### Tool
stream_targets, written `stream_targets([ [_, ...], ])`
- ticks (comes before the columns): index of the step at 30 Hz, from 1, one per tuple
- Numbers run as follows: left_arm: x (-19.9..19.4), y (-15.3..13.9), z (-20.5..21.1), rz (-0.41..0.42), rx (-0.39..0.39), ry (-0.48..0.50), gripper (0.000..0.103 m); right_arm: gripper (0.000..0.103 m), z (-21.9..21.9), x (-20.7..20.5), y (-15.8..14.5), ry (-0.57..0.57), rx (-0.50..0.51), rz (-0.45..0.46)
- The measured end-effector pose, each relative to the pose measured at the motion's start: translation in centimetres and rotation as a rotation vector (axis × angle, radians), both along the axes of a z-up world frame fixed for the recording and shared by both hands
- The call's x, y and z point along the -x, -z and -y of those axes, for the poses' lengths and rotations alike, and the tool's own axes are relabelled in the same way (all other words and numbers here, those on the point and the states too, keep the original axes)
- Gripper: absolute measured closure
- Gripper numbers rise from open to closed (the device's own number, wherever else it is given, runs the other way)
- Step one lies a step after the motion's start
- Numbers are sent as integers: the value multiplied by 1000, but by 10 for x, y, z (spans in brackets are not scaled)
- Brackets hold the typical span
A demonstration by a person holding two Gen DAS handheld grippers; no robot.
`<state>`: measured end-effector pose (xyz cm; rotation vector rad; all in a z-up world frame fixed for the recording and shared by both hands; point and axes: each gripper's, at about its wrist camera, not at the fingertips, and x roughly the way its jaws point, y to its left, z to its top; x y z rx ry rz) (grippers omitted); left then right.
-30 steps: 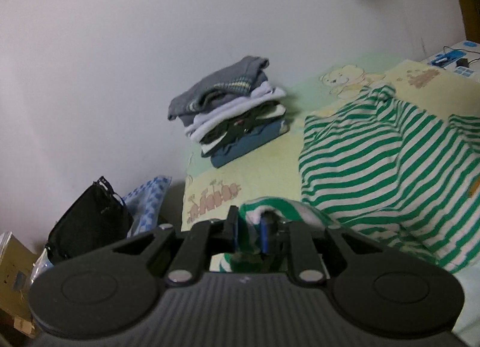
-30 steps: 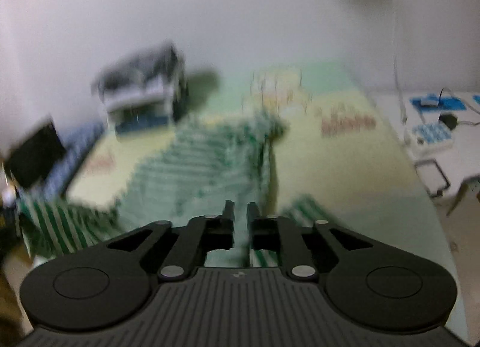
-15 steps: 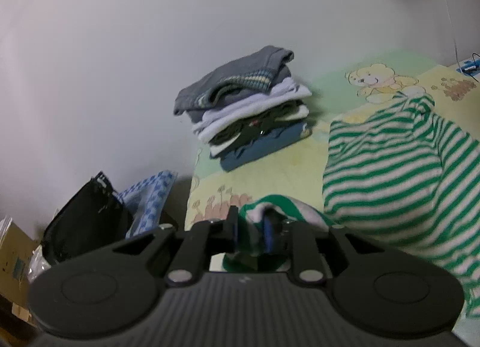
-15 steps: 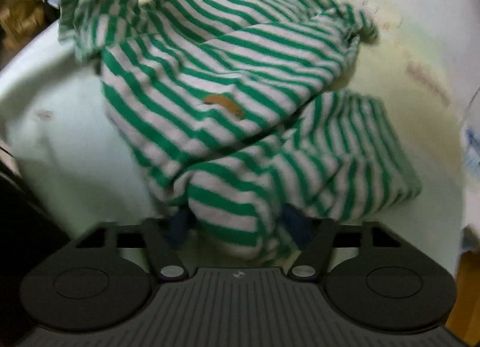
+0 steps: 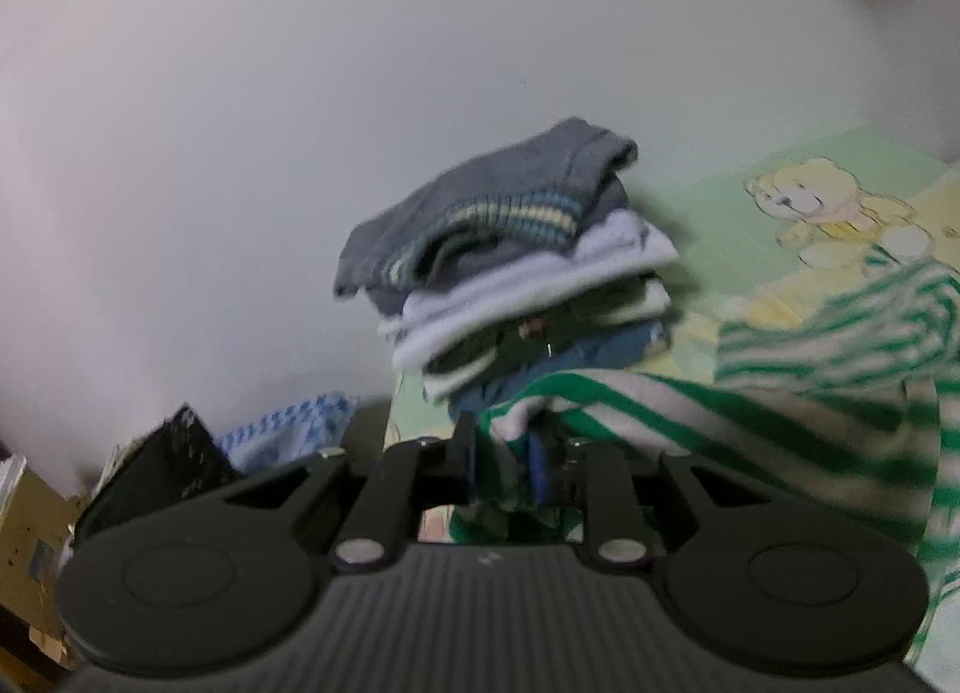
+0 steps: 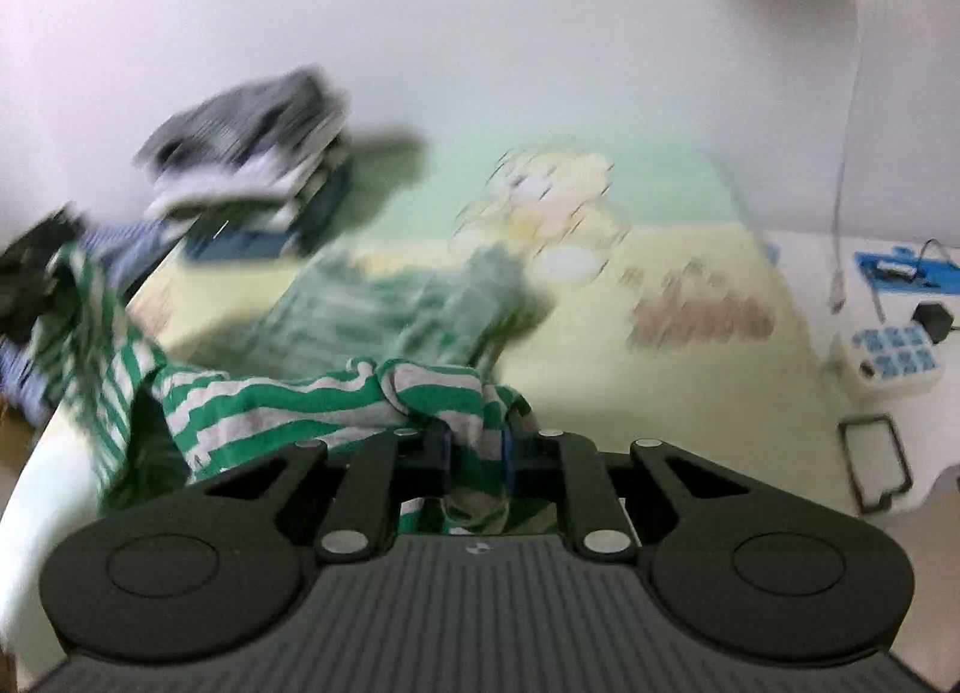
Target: Fold clothes
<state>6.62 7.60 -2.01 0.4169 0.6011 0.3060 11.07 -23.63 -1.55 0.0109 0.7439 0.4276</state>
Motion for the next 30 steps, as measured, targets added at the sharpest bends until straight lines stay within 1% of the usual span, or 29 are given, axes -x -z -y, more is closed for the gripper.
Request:
stream_targets([
  [3, -39, 6, 5, -9, -2, -7, 76, 89, -5, -38, -7, 70, -31, 24],
  [6, -77, 13, 9, -22, -2, -13, 73, 89, -11, -71, -2, 140, -29, 37],
  [9, -104, 33, 10, -80, 16, -12, 72, 88, -11, -89, 10, 167, -13, 9],
  [10, -109, 42, 11, -106, 3, -7, 71, 88, -11, -95, 14, 176, -7, 0],
  [11, -113, 50, 11, -133, -12, -2, 68, 86, -12, -100, 18, 185, -2, -9],
  [13, -113, 66, 10, -186, -49, 14, 60, 80, -12, -112, 27, 203, 9, -27],
  [14, -110, 72, 9, -208, -63, 22, 56, 72, -12, -118, 31, 212, 15, -37],
  [15, -104, 74, 5, -215, -65, 33, 55, 68, -12, -124, 35, 221, 20, -46],
  [16, -95, 73, 1, -213, -59, 42, 54, 67, -13, -129, 39, 230, 26, -55],
  [18, -75, 66, -10, -198, -43, 49, 47, 63, -13, -141, 47, 248, 37, -73],
  [19, -65, 60, -16, -187, -32, 50, 46, 61, -8, -137, 44, 237, 12, -70],
  [21, -38, 47, -26, -163, 14, 53, 41, 53, 4, -115, 31, 171, -57, -57],
  [22, -24, 42, -28, -153, 37, 59, 40, 46, 7, -102, 27, 129, -69, -57],
  [23, -11, 41, -24, -151, 48, 81, 37, 41, 9, -88, 24, 91, -64, -61],
  [24, 2, 40, -20, -149, 58, 103, 34, 41, 10, -74, 22, 56, -59, -65],
  [25, 15, 39, -17, -146, 69, 125, 32, 40, 12, -60, 24, 25, -55, -77],
  [26, 28, 39, -13, -144, 79, 147, 27, 37, 12, -46, 28, -2, -58, -99],
  [27, 41, 39, -8, -144, 91, 171, 19, 35, 12, -33, 33, -28, -62, -124],
  [28, 49, 45, 0, -151, 108, 204, 15, 32, 11, -22, 41, -46, -66, -152],
  [29, 55, 50, 8, -159, 121, 233, 8, 31, 7, -16, 49, -54, -59, -168],
  [30, 55, 58, 15, -167, 118, 248, 7, 31, 0, -13, 56, -59, -40, -172],
])
